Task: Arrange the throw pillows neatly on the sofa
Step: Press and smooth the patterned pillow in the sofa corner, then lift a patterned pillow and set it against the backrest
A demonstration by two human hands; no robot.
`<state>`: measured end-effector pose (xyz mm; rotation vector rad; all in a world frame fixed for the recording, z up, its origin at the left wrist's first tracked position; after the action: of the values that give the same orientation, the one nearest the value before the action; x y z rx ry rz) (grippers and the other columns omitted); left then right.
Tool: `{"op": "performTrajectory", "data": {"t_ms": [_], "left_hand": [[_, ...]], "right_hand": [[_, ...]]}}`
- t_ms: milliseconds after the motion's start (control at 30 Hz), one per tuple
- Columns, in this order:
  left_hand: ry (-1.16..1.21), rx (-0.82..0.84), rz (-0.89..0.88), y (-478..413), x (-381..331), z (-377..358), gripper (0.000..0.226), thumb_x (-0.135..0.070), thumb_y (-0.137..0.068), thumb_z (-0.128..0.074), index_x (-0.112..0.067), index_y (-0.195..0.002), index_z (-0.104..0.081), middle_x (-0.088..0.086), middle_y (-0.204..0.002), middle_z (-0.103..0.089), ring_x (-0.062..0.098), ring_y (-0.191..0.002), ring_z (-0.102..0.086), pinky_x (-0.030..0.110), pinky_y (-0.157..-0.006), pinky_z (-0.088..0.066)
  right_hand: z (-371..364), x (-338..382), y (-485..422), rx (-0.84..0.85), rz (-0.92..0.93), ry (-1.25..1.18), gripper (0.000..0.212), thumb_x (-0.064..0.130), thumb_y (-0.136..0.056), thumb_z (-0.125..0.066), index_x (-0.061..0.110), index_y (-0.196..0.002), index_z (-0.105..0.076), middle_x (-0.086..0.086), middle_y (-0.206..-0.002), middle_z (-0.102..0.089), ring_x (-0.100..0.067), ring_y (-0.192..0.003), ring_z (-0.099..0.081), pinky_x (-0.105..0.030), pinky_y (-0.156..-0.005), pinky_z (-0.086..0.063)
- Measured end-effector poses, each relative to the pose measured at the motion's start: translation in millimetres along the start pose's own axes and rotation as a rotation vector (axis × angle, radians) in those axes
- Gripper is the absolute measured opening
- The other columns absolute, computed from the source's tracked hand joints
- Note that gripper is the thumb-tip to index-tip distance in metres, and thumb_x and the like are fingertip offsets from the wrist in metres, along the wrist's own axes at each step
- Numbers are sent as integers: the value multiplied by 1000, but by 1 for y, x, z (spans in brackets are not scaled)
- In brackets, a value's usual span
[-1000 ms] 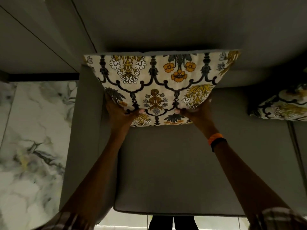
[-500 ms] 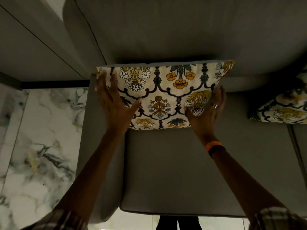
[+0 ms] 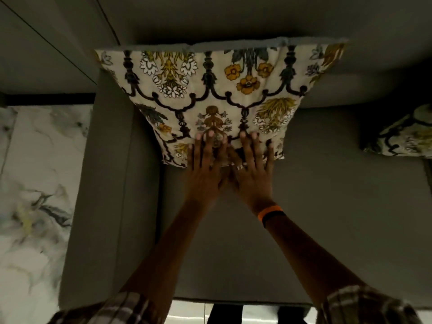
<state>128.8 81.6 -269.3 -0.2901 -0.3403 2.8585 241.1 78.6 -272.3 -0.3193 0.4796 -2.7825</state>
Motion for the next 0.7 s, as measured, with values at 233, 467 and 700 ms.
{"op": "performTrajectory", "data": {"t_ms": [233,467,700], "left_hand": [[170,310,10,24,-122,-26,68,-25,-89,-70,-6,-147,-41,19,-152,-49,36,-138,-51,51,-104,-54],[365,189,-150,-81,-329,-10,70,-42,-96,-44,-16,-157,-24,16,-163,-32,35,-150,-35,53,-116,-41],[732,-132,29,-218,-433,-7,113,-48,-80,-84,-20,-161,-9,31,-164,-4,29,-156,-5,26,-128,-20]], "right_hand": [[26,-87,62,248,-72,-125,67,19,-63,-94,11,-126,-73,-24,-143,-64,-40,-135,-58,-67,-100,-54],[163,-358,92,-2,-481,-149,70,52,-91,-53,16,-150,-49,-24,-166,-32,-43,-152,-31,-63,-117,-37],[266,-568,70,-414,-510,-232,86,57,-89,-79,27,-154,-32,-37,-165,-19,-48,-158,-22,-54,-127,-32]]}}
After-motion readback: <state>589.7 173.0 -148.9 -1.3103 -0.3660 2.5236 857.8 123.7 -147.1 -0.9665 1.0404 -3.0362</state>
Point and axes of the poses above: each hand's wrist, its own y-axis away from the middle knuckle, its own z-axis out of the back of the hand, x = y × z, the point moved 9 cm from there along -y, towards the middle knuckle
